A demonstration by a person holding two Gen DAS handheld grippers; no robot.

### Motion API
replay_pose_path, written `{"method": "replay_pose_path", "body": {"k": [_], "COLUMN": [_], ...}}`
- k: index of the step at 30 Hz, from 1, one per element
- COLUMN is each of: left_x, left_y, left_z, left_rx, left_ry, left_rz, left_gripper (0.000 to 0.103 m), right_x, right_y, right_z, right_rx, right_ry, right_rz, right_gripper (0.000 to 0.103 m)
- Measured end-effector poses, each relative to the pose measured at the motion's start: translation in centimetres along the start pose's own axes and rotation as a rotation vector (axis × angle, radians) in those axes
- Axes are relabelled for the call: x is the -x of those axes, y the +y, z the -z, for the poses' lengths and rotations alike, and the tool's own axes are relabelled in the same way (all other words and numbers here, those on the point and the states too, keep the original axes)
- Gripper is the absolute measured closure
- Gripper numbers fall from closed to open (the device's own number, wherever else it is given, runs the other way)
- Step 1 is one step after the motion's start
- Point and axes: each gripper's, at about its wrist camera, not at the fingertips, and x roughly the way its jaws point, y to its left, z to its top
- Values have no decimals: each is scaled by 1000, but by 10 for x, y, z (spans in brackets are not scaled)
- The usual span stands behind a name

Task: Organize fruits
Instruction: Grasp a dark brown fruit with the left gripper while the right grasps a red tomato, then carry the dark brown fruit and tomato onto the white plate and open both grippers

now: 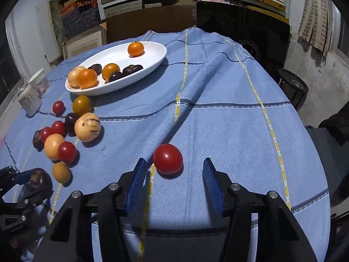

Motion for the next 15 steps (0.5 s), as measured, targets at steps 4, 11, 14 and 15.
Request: {"method": "replay_pose_path", "body": {"k": [4,11,14,15], "left_x": [0,5,15,19], "left_y": [0,7,14,17], "left_z": [0,-1,0,0], "left_rx": [1,19,25,28], "left_ry": [0,-5,-27,-34], "left_rz": [0,-1,-8,-10], "left_gripper": [56,57,57,57], "right_x": [-12,6,22,27], "right_y": [4,-1,-7,-6], "right_z": [-3,3,8,10], "right_rx": [26,-20,-52,-51], "right_ry": [21,-3,-24,-30], "right_rz": [-23,-60,-92,-102], "right_gripper": [74,75,75,75]}}
